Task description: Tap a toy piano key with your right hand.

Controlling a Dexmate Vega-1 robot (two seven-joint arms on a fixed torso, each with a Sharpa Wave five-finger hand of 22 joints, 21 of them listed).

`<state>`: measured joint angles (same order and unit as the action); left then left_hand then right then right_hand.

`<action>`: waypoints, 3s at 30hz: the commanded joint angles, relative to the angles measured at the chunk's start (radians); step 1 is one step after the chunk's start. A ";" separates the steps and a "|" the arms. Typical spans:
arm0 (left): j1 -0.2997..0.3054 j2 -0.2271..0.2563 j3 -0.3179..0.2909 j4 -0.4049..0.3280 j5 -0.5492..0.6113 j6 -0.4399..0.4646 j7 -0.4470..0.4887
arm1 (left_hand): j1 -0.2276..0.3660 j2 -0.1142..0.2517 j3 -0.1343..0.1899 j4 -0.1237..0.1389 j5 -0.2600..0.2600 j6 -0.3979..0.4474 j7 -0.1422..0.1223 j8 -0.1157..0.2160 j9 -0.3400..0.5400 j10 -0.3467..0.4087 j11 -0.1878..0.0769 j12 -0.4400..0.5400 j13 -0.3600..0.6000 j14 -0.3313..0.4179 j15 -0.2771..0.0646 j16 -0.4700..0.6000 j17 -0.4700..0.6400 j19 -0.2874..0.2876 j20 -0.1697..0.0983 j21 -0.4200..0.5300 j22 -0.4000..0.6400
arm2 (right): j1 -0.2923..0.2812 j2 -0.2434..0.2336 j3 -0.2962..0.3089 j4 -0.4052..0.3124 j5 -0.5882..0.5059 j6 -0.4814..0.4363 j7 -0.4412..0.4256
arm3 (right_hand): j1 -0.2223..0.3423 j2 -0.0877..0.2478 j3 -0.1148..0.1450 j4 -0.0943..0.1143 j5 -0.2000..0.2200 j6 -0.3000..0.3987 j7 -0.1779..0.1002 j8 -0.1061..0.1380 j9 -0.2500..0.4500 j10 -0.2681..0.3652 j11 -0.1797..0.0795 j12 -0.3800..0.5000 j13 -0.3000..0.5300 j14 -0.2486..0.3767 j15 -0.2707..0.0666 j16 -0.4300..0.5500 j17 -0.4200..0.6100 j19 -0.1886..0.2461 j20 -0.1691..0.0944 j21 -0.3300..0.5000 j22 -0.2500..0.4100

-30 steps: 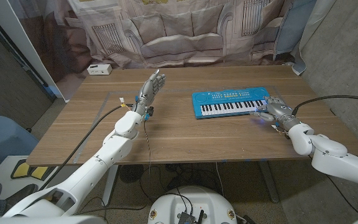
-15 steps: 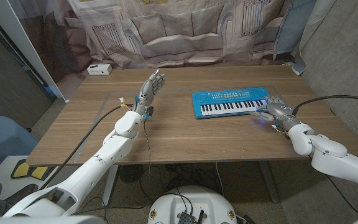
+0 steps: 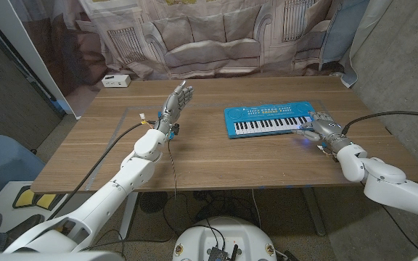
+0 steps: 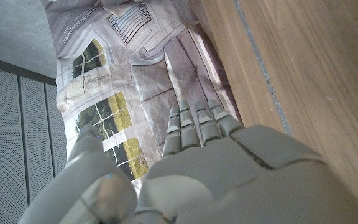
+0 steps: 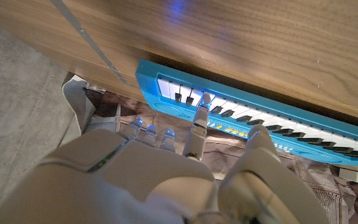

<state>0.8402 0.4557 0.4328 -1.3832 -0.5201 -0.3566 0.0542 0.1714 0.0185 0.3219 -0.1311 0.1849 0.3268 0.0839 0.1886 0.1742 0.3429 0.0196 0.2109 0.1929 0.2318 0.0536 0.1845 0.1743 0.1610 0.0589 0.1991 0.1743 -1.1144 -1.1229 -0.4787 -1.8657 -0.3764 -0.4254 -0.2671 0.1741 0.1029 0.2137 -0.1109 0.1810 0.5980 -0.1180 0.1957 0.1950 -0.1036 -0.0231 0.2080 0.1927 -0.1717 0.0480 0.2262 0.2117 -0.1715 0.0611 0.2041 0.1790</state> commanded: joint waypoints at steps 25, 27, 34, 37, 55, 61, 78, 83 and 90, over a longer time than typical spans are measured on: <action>0.001 -0.003 0.001 0.012 -0.006 -0.005 -0.007 | 0.004 0.012 0.009 0.001 -0.004 0.006 -0.004 0.000 0.005 -0.005 -0.002 0.000 0.005 -0.003 0.002 0.002 0.005 -0.010 0.002 -0.003 0.005 | -0.018 -0.006 0.019 -0.011 0.009 0.005 -0.026 | 0.010 -0.003 0.017 -0.007 0.001 -0.228 -0.010 -0.030 -0.001 -0.030 0.019 -0.013 0.004 -0.112 0.005 0.004 0.002 -0.048 -0.020 0.013 0.001; 0.001 -0.003 0.000 0.013 -0.006 -0.007 -0.007 | 0.004 0.012 0.009 0.001 -0.004 0.006 -0.004 0.000 0.005 -0.005 -0.003 0.000 0.005 -0.003 0.001 0.002 0.005 -0.010 0.004 -0.004 0.005 | -0.019 -0.004 0.020 -0.010 0.010 0.007 -0.029 | 0.011 -0.003 0.018 -0.007 0.001 -0.245 -0.010 -0.029 -0.001 -0.031 0.020 -0.013 0.004 -0.111 0.007 0.003 0.002 -0.039 -0.029 0.016 0.001; 0.000 -0.002 0.000 0.012 -0.004 -0.009 -0.007 | 0.004 0.012 0.009 0.001 -0.004 0.007 -0.005 0.000 0.005 -0.004 -0.008 0.000 0.005 -0.003 0.000 0.002 0.005 -0.012 0.006 -0.004 0.005 | -0.022 0.003 0.024 -0.009 0.011 0.001 -0.043 | 0.012 -0.007 0.020 -0.010 0.001 -0.339 0.008 -0.032 -0.002 -0.047 0.034 -0.014 0.005 -0.110 0.007 0.000 0.003 -0.019 -0.047 0.016 0.000; 0.000 -0.002 -0.001 0.010 -0.005 -0.006 -0.007 | 0.004 0.012 0.009 0.001 -0.004 0.007 -0.006 0.000 0.005 -0.004 -0.007 0.000 0.005 -0.003 0.000 0.002 0.005 -0.013 0.011 -0.004 0.005 | -0.027 0.007 0.031 -0.008 0.022 0.003 -0.050 | 0.015 -0.010 0.022 -0.014 0.001 -0.451 0.035 -0.035 -0.003 -0.065 0.043 -0.014 0.006 -0.110 0.007 -0.003 0.003 -0.014 -0.048 0.012 -0.001; 0.006 0.001 -0.002 0.007 -0.010 -0.007 -0.010 | 0.005 0.014 0.010 0.002 -0.003 0.005 -0.008 -0.001 0.005 -0.010 -0.008 -0.001 0.005 -0.005 -0.001 0.002 0.005 -0.019 0.023 -0.005 0.005 | -0.043 0.010 0.044 -0.007 0.036 0.019 -0.079 | 0.037 -0.017 0.032 -0.025 0.001 -0.839 0.098 -0.029 -0.002 -0.141 0.070 -0.018 0.008 -0.146 0.009 -0.022 0.004 0.001 -0.068 0.002 -0.002; 0.010 0.005 -0.003 -0.002 -0.007 -0.007 -0.007 | 0.006 0.016 0.011 0.002 -0.003 0.006 -0.008 0.000 0.005 -0.006 -0.005 0.000 0.005 -0.005 -0.002 0.002 0.005 -0.019 0.022 -0.004 0.005 | -0.054 0.009 0.053 -0.014 0.042 0.017 -0.091 | 0.038 -0.018 0.032 -0.026 0.001 -0.835 0.106 -0.021 -0.002 -0.142 0.071 -0.016 0.008 -0.147 0.009 -0.022 0.004 0.003 -0.070 0.002 -0.002; 0.028 0.016 -0.007 -0.031 -0.004 -0.002 0.002 | 0.008 0.019 0.013 0.001 -0.004 0.005 -0.008 -0.001 0.005 -0.008 -0.007 0.000 0.006 -0.005 0.000 0.002 0.005 -0.018 0.018 -0.003 0.006 | -0.084 0.023 0.090 -0.003 0.074 0.082 -0.156 | 0.045 -0.020 0.035 -0.028 0.001 -0.803 0.154 0.000 -0.003 -0.103 0.099 0.003 0.007 -0.113 -0.006 -0.010 0.002 0.058 -0.091 0.016 -0.004; 0.030 0.017 -0.008 -0.035 -0.007 0.000 0.002 | 0.008 0.019 0.014 0.001 -0.004 0.005 -0.007 0.000 0.005 -0.008 -0.006 0.000 0.006 -0.004 0.000 0.002 0.005 -0.018 0.014 -0.002 0.006 | -0.093 0.038 0.105 -0.001 0.085 0.097 -0.181 | 0.058 -0.025 0.038 -0.034 0.004 -0.749 0.167 0.018 -0.004 -0.055 0.111 0.019 0.006 -0.073 -0.013 -0.002 -0.003 0.110 -0.097 0.024 -0.006; 0.031 0.019 -0.008 -0.036 -0.005 0.000 0.002 | 0.009 0.020 0.014 0.001 -0.004 0.006 -0.006 0.000 0.005 -0.007 -0.005 0.000 0.006 -0.004 0.000 0.002 0.005 -0.016 0.010 -0.002 0.006 | -0.101 0.059 0.123 0.012 0.104 0.145 -0.214 | 0.064 -0.031 0.038 -0.037 0.005 -0.712 0.174 0.025 -0.006 -0.027 0.118 0.025 0.005 -0.049 -0.015 0.002 -0.005 0.138 -0.096 0.027 -0.006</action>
<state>0.8661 0.4710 0.4265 -1.4125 -0.5262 -0.3599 0.0546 0.1782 0.0254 0.3279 -0.1309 0.1808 0.3305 0.0802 0.1887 0.1742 0.3340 0.0178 0.2109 0.1929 0.2318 0.0536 0.1845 0.1743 0.1433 0.0767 0.1991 0.1743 -1.2012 -1.0891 -0.3809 -1.8667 -0.2962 -0.3342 -0.4354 0.2312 0.0752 0.2485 -0.1456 0.1811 -0.1265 0.0565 0.2153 0.1875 -0.1403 0.0937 0.2267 0.1951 -0.1717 0.0371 0.2223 0.2043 -0.0436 -0.0342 0.2249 0.1721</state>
